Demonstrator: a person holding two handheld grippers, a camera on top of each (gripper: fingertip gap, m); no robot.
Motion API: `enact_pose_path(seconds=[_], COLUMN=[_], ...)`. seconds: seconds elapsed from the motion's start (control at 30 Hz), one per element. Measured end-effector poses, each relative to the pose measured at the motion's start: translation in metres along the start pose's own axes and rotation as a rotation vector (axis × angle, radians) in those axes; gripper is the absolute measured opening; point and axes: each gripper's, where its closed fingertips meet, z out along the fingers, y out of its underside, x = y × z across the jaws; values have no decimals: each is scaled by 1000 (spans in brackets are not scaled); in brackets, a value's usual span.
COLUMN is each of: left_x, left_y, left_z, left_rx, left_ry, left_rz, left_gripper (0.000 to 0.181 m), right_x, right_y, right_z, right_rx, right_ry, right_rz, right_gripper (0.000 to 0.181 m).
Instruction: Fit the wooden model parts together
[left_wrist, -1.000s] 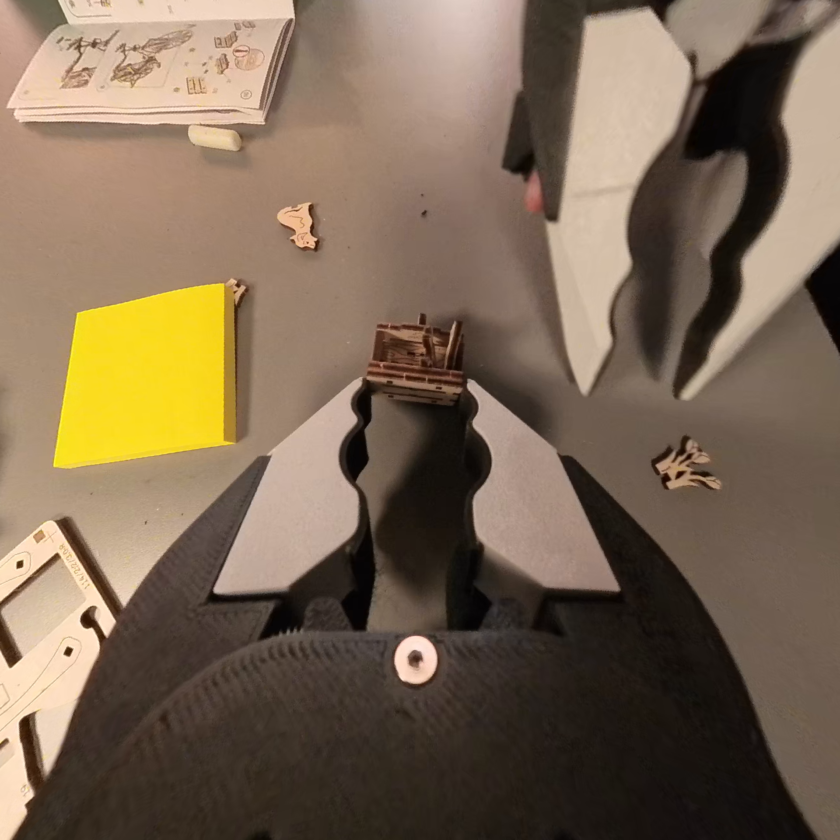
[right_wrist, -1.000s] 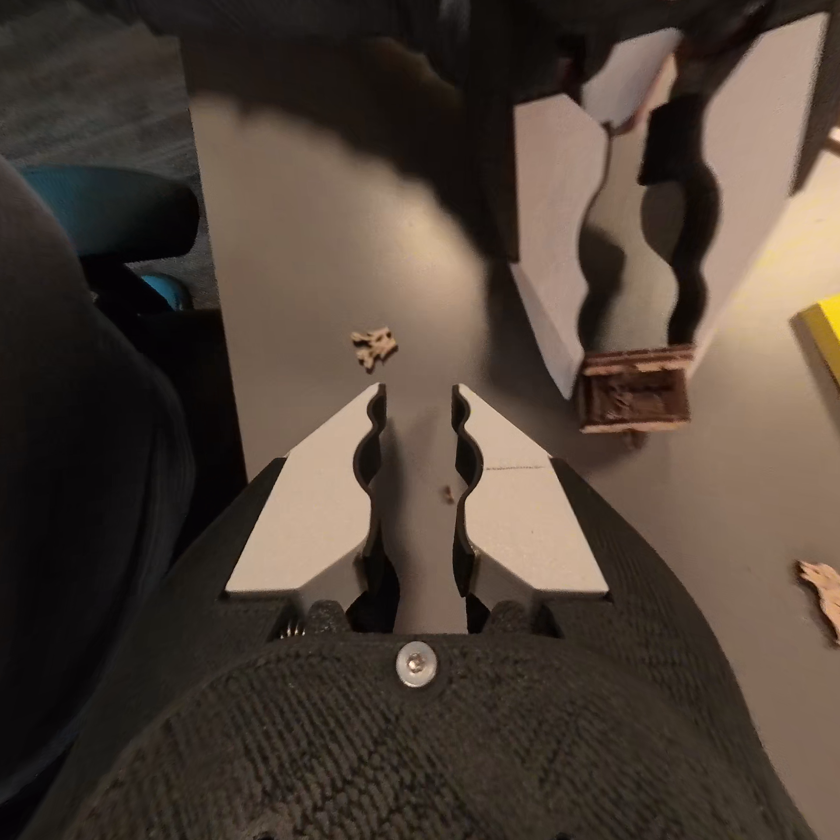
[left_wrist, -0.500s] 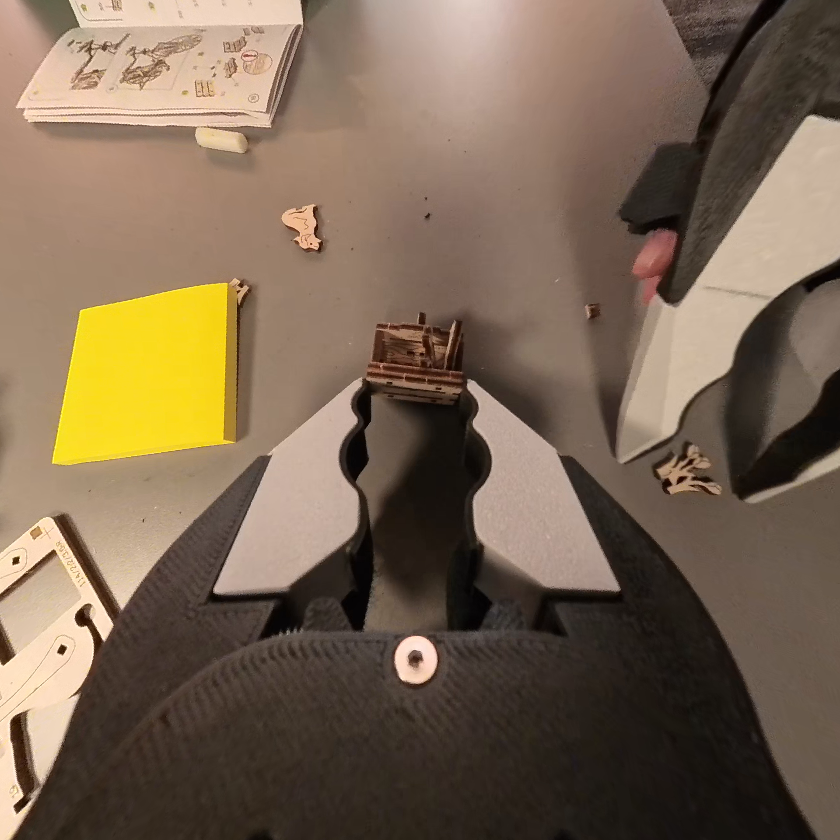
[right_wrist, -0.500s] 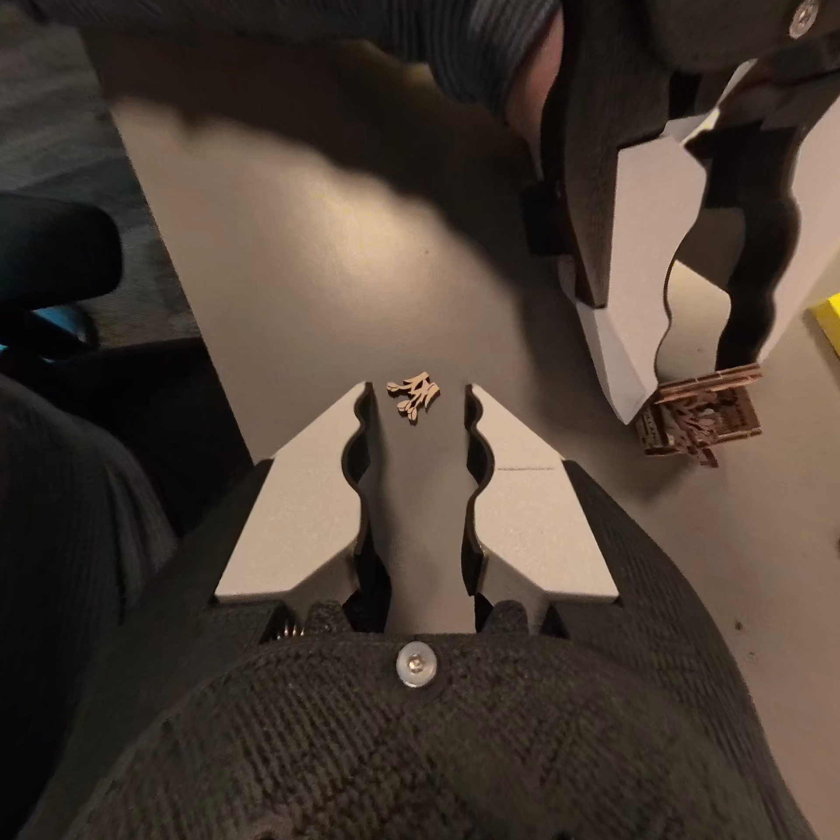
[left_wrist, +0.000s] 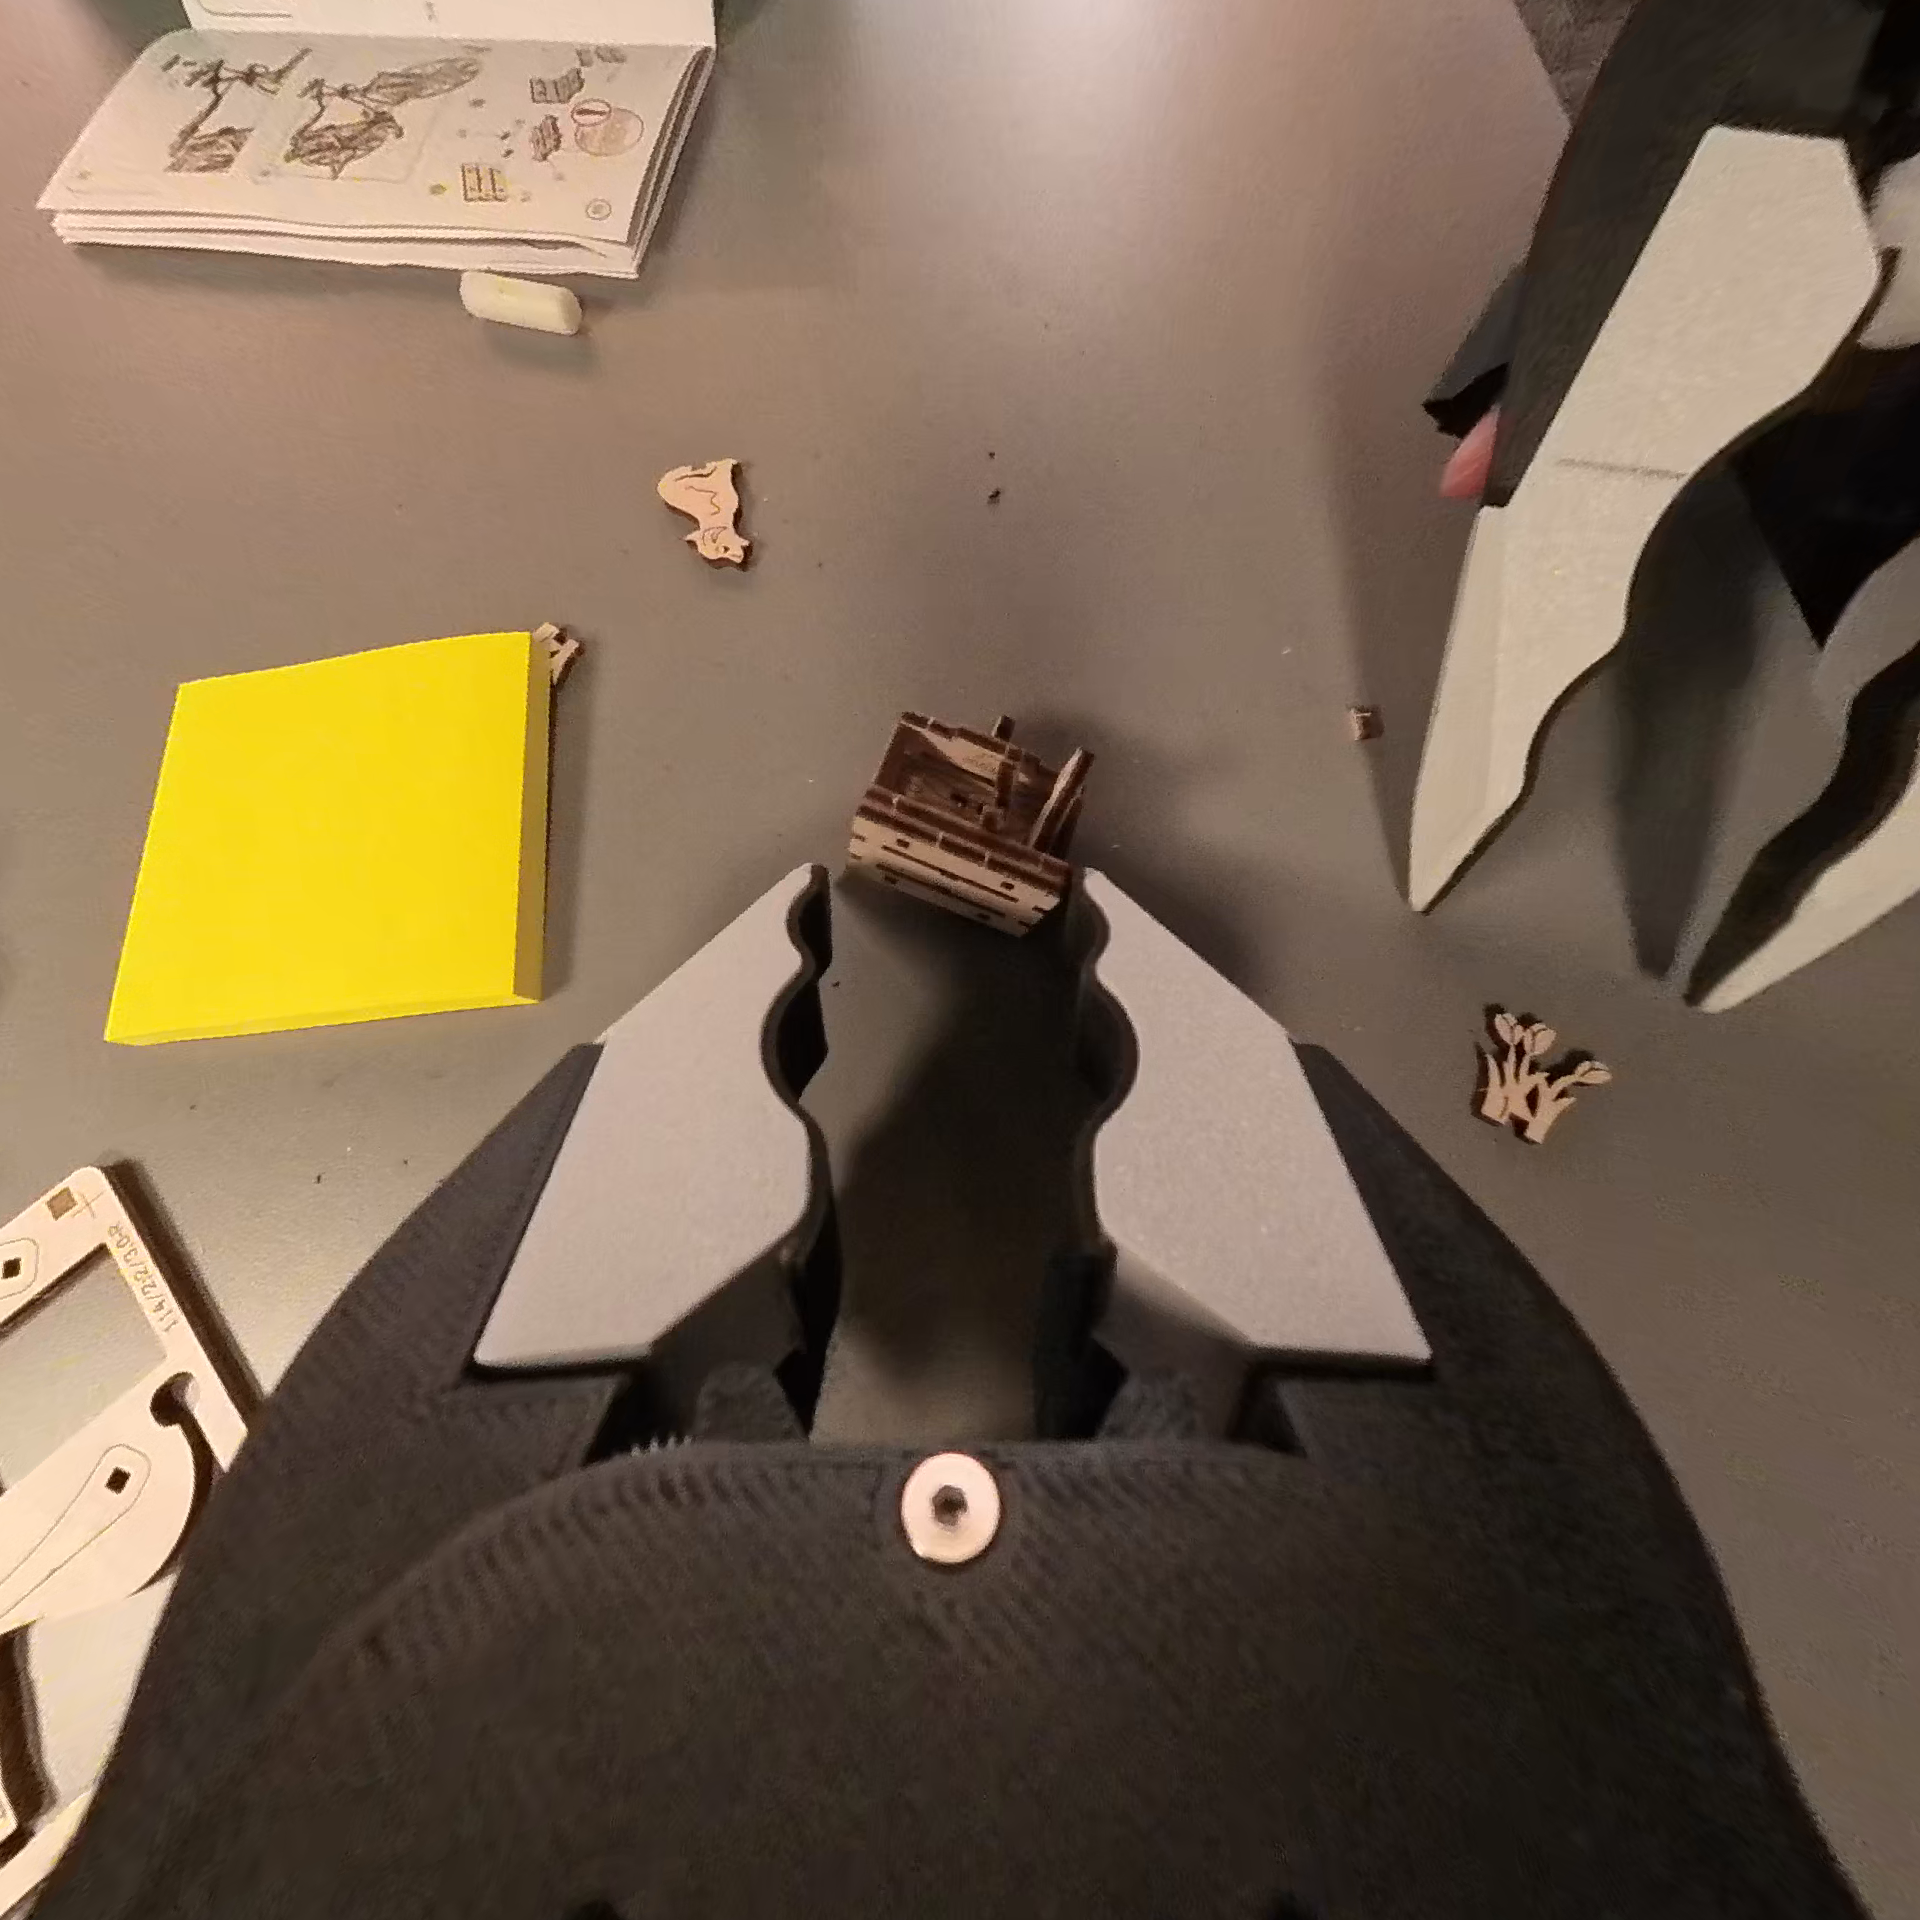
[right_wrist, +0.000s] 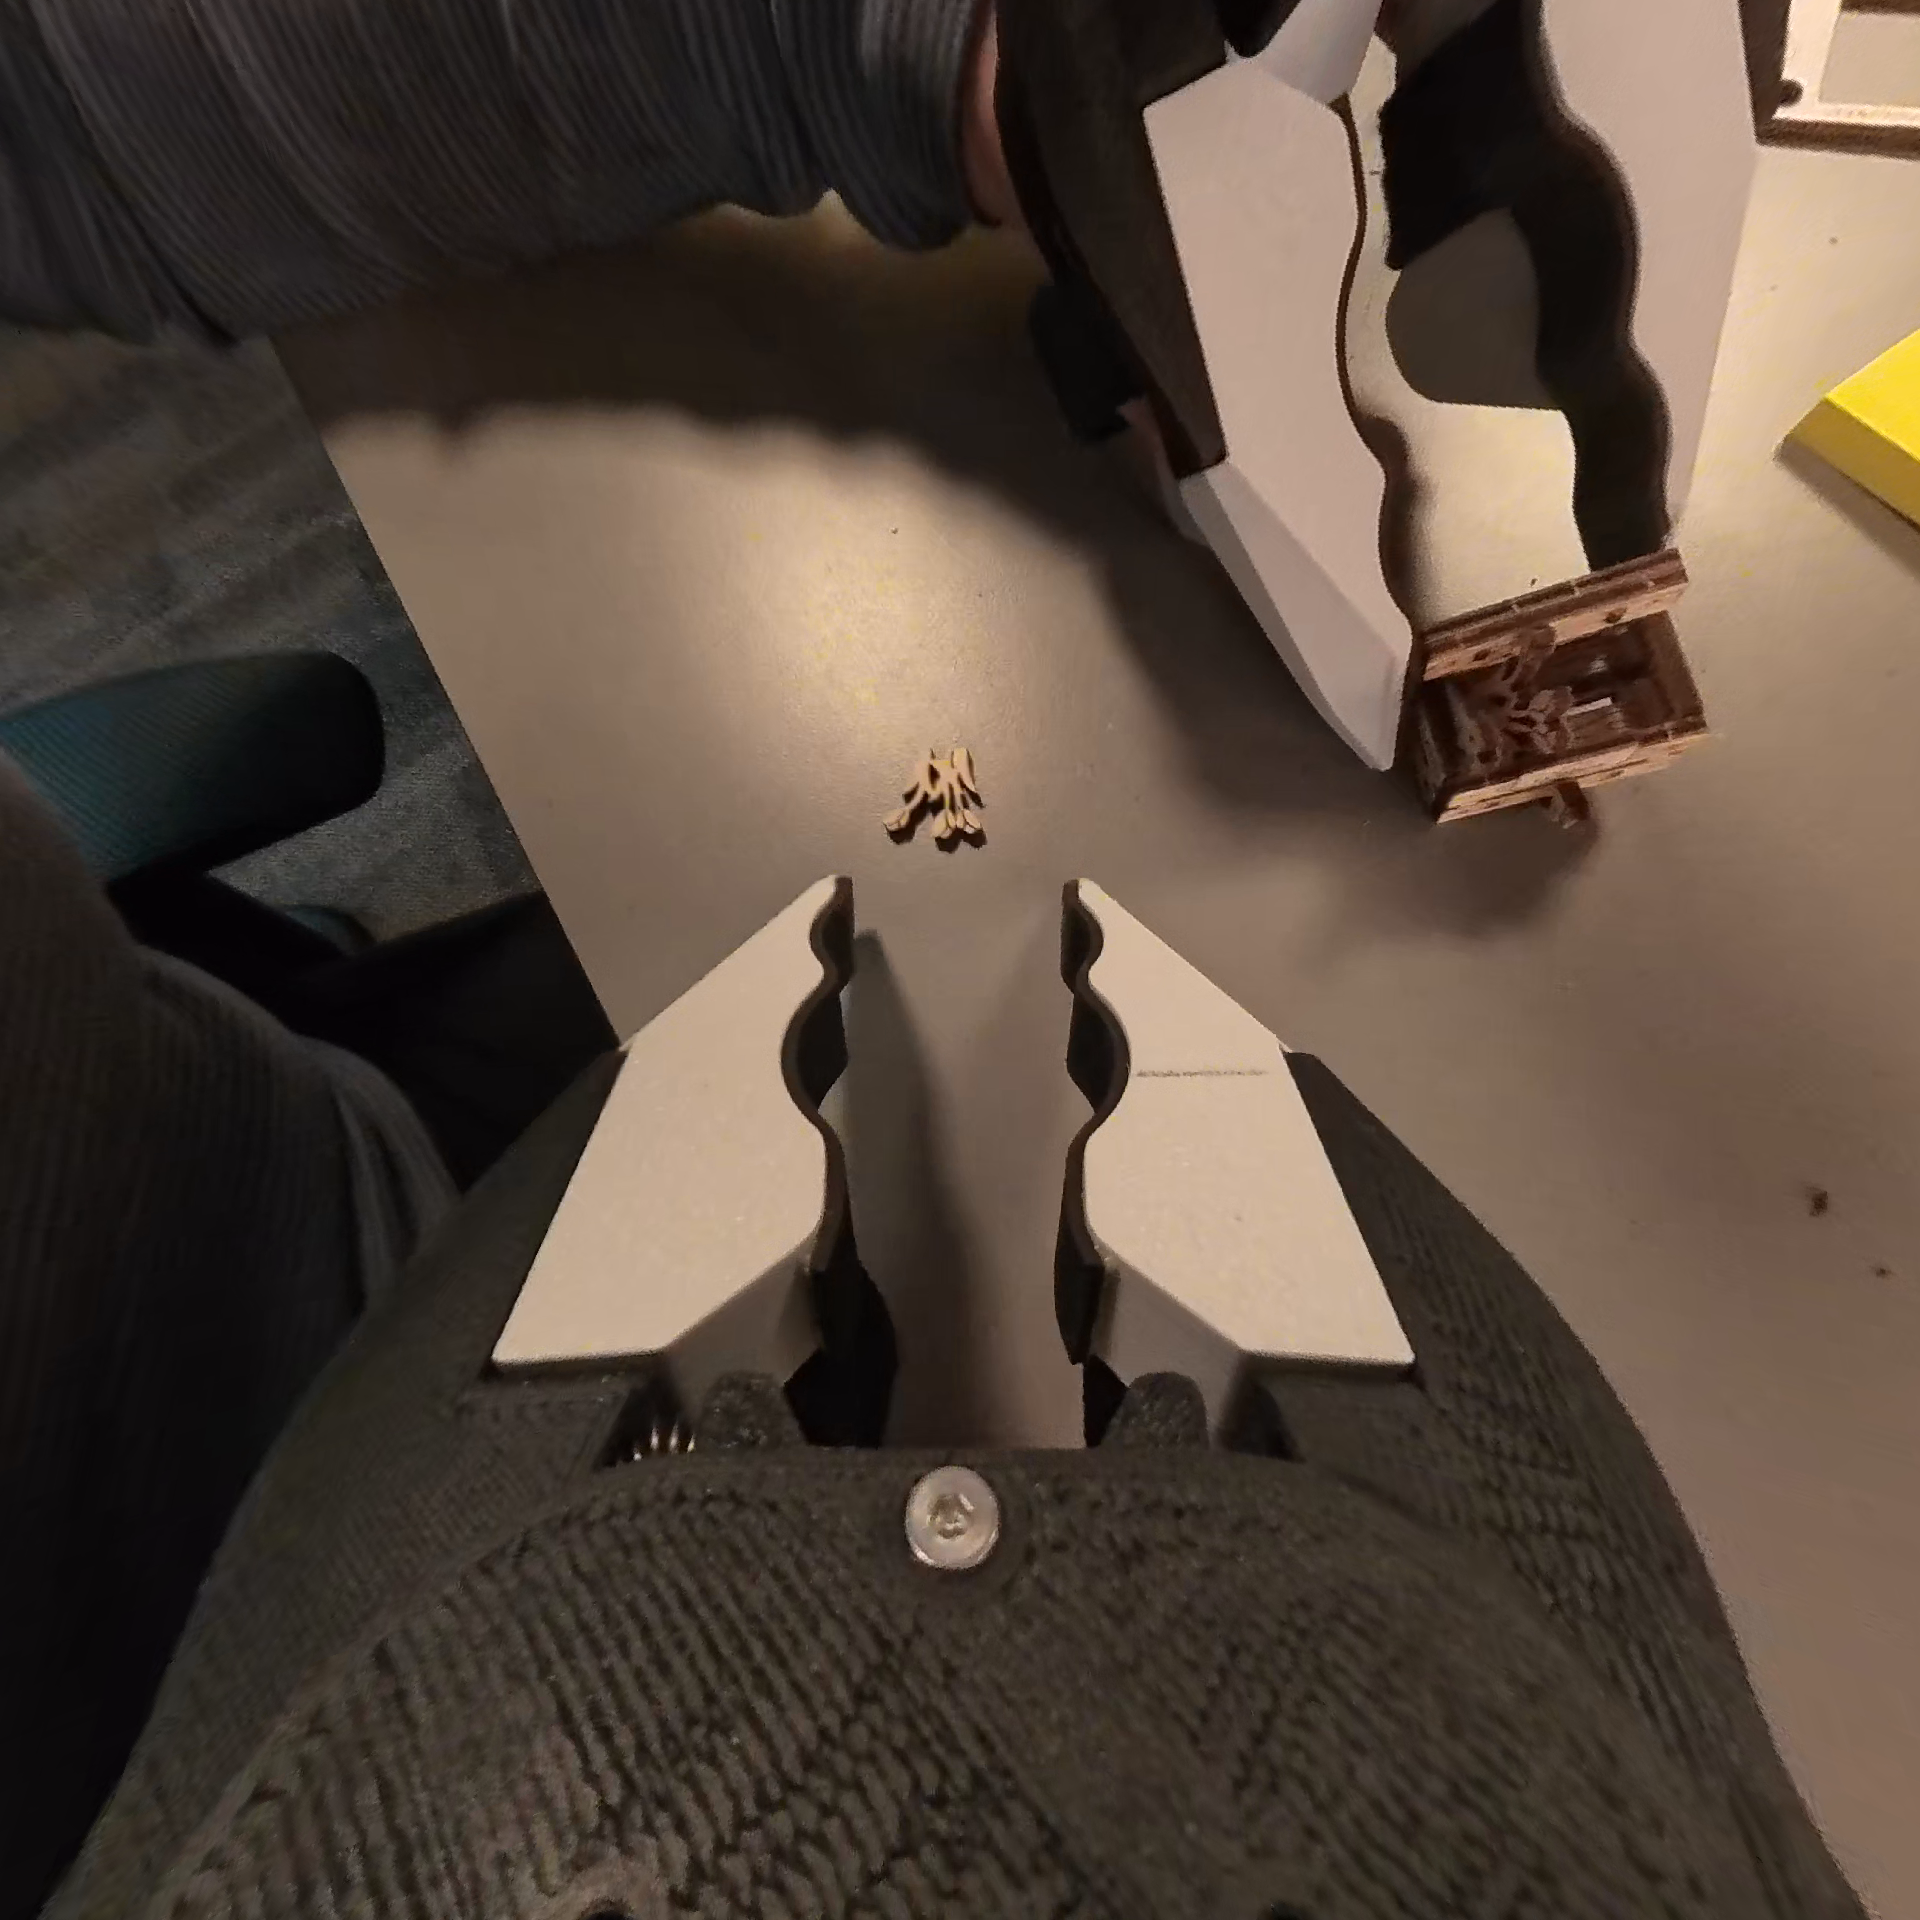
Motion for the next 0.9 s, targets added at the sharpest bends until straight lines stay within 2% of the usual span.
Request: enact_pose_path(seconds=[0.17, 0.27, 0.37, 0.5, 0.67, 0.73, 0.9], left_x=[1, 2, 14, 25, 48, 58, 69], left_y=[3, 15, 11, 11, 12, 9, 0], left_z=[-3, -20, -48, -71, -76, -77, -79], left_rx=[-13, -35, 72, 164, 207, 241, 312], left_ry=[7, -22, -66, -133, -163, -157, -131], left_rz=[-21, -58, -30, -119, -293, -358, -521], left_gripper=[56, 67, 59, 55, 51, 48, 42], right_x=[-5, -5, -4, -7, -6, -2, 4], right_y=[-3, -1, -1, -8, -12, -12, -10], right_z=[5, 2, 0, 10, 18, 18, 13], right_rx=[20, 32, 63, 54, 18, 14, 53], right_ry=[29, 31, 11, 48, 127, 155, 111], right_rz=[-8, -1, 48, 22, -49, -60, -59], right_gripper=[40, 41, 40, 38, 31, 13, 12])
